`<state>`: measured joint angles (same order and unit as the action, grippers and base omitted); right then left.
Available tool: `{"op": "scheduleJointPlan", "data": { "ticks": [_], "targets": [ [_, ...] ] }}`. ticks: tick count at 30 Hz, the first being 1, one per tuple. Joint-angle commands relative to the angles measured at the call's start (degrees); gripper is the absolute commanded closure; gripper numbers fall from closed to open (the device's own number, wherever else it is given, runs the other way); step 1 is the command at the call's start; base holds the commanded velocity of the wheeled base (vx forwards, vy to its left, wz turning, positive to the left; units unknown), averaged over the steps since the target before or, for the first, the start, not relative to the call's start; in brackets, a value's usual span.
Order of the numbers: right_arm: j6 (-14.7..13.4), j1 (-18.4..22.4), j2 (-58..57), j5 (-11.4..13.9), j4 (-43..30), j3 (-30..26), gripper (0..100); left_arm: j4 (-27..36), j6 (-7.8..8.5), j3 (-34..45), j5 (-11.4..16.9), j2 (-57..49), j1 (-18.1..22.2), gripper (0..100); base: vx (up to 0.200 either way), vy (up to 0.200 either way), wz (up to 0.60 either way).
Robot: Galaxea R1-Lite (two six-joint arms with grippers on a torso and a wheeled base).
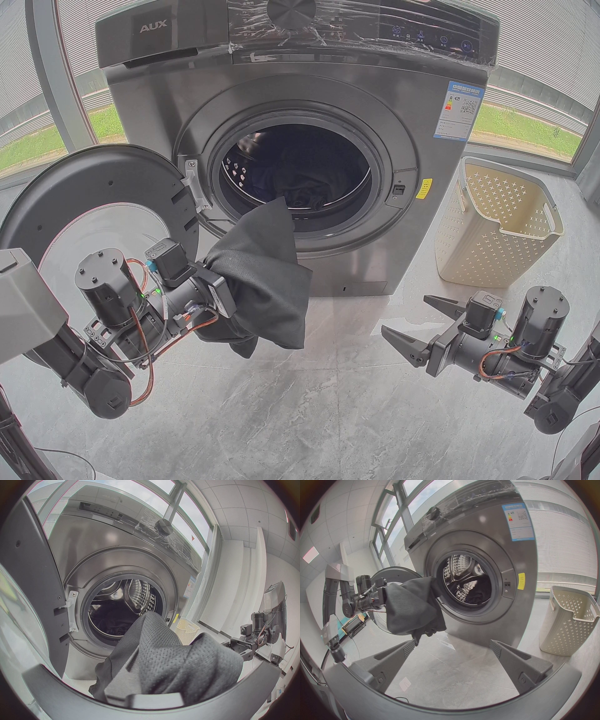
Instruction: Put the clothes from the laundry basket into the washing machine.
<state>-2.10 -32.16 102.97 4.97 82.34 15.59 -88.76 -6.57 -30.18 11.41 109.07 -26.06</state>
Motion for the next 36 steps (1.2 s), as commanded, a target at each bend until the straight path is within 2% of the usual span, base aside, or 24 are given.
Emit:
{"op": "scheduleJointPlan", "data": {
  "ticks": [1, 8, 13, 15, 18, 20, 26, 36],
  "targets": [
    [0.1, 1.3, 1.4, -0.1, 0.8, -0.7, 0, 0.0, 0.24, 1.0, 0.0, -0.3, 0.5, 100, 0.000, 0.000, 0.00],
    [0.1, 2.4, 1.4, -0.1, 3.2, -0.5, 0, 0.0, 0.24, 2.2, 0.4, -1.5, 0.8, 100, 0.000, 0.171, 0.00],
    [-0.2, 2.5, 2.2, -0.1, 3.3, -0.5, 0, 0.0, 0.51, 2.8, 0.3, -1.1, 0.8, 100, 0.000, 0.000, 0.00],
    [-0.3, 2.5, 2.2, -0.1, 3.3, -0.7, 0, 0.0, 1.30, 3.5, 0.4, -0.8, 0.8, 100, 0.000, 0.000, 0.00],
    [-0.4, 2.5, 2.1, 0.0, 3.3, -0.7, 0, 0.0, 3.58, 3.6, 0.4, -0.3, 0.8, 100, 0.000, 0.000, 0.00],
    [-0.4, 2.5, 2.1, 0.0, 3.3, -0.7, 0, 0.0, 4.02, 3.7, 0.4, -0.6, 0.8, 100, 0.000, 0.000, 0.00],
    [-0.4, 1.9, 2.2, -0.1, 3.4, -0.4, 0, -0.1, 4.02, 3.9, 0.6, -0.9, 0.3, 100, 0.000, 0.000, 0.00],
    [-0.4, 1.6, 2.3, -0.2, 3.3, -0.7, 0, -0.2, 4.20, 3.8, 0.6, -0.2, -0.1, 100, 0.180, 0.000, 0.00]
  ]
}}
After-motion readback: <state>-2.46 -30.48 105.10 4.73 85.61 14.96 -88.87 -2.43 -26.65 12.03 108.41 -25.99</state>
